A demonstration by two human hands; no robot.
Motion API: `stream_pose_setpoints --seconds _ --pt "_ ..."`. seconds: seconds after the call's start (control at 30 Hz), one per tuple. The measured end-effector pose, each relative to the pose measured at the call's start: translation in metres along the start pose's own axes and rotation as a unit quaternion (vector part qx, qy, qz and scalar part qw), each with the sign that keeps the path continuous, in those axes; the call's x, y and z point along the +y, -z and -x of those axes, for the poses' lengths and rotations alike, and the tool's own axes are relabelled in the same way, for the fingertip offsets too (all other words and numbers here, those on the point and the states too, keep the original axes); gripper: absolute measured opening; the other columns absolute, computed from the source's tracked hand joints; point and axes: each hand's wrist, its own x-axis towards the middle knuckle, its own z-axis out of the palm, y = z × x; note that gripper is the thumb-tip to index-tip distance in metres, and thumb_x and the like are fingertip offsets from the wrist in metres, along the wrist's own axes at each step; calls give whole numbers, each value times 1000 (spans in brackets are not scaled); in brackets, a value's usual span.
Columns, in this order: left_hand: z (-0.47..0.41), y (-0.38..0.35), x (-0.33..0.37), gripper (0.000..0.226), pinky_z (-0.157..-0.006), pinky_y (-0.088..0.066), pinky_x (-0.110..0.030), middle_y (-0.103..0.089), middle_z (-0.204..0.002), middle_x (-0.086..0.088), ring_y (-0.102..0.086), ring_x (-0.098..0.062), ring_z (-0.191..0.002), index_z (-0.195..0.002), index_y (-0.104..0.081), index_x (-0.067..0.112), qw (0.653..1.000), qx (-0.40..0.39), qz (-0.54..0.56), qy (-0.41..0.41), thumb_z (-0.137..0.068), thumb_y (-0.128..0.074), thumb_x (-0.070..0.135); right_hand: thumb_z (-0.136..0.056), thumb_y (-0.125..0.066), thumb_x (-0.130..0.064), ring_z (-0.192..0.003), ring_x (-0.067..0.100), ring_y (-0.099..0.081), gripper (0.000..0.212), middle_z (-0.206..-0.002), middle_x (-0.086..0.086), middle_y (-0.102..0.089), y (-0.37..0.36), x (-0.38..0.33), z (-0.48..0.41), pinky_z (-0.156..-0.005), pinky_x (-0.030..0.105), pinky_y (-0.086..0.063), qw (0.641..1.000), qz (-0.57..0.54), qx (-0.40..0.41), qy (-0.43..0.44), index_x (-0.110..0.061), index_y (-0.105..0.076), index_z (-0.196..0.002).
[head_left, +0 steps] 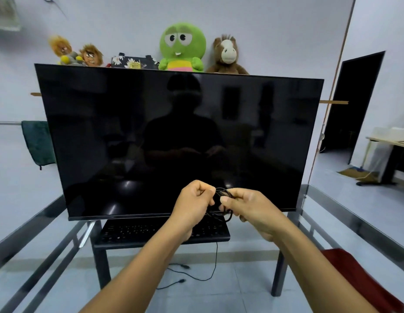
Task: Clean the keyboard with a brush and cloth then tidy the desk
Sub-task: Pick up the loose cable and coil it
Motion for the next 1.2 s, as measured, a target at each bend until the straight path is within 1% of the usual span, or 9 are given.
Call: stream_pose_setpoints --seconds 0.13,0.27,0.43,0.53,0.63,0.7,0.8,1.0,1.2 --pt "-17 -34 -27 19 -54 -42 -24 -70 -79 -1 -52 -9 -59 -91 -67 14 998 -38 -3 56 -94 -56 29 -90 -62 -12 -53 8 -45 11 -69 2 -66 21 31 -12 -48 21 -36 998 12 53 -43 -6 -71 -91" --pt "-29 -61 -60 33 -69 -49 -30 -62 -82 -1 -57 -15 -73 -101 -63 8 986 -56 -153 33 -96 -48 37 -91 -60 -11 -53 8 -49 15 -63 -1 -64 39 78 -27 -49 22 -41 988 33 91 -123 -8 -67 -79" --pt "-28 -82 -104 32 -98 -38 -35 -55 -122 0 -47 -22 -117 -120 -53 18 853 -112 -485 -155 -96 -41 36 -89 -58 -14 -60 17 -54 25 -68 10 -64 40 137 -51 -57 31 -47 968 128 127 -172 -14 -61 -64" --pt "-24 -95 -122 51 -116 -16 -40 -41 -147 -3 -31 -20 -138 -141 -39 14 792 -196 -550 -177 -99 -34 43 -88 -58 -14 -70 23 -56 25 -72 8 -60 33 154 -66 -69 36 -53 954 183 136 -197 -16 -55 -64" --pt "-21 -98 -135 62 -119 3 -48 -26 -156 -9 -16 -21 -146 -148 -27 9 748 -236 -596 -173 -100 -26 48 -89 -56 -16 -74 24 -54 22 -82 10 -58 26 164 -75 -60 30 -48 937 256 125 -203 -15 -49 -68" --pt "-23 -99 -140 66 -118 8 -49 -18 -159 -11 -10 -22 -148 -150 -20 6 726 -239 -619 -179 -100 -22 50 -92 -55 -17 -87 26 -59 7 -100 15 -62 23 165 -78 -67 26 -47 923 309 118 -195 -11 -59 -90" --pt "-27 -103 -144 68 -117 12 -48 -17 -159 -14 -10 -24 -148 -150 -19 4 714 -230 -633 -190 -100 -20 51 -95 -52 -20 -111 33 -56 32 -129 17 -50 20 170 -84 -81 31 -43 903 377 114 -172 -7 -53 -125" --pt "-38 -110 -146 69 -118 8 -52 -21 -157 -16 -13 -27 -147 -149 -21 2 682 -218 -670 -198 -101 -14 50 -96 -52 -15 -103 31 -61 27 -137 18 -39 16 172 -99 -76 32 -44 876 432 111 -183 -8 -54 -122" --pt "-45 -109 -154 48 -115 9 -51 -30 -154 -16 -21 -25 -145 -144 -33 3 693 -193 -662 -212 -101 -33 23 -93 -52 -6 -109 27 -57 29 -133 16 -45 13 182 -102 -80 33 -48 855 489 81 -151 -6 -55 -122"
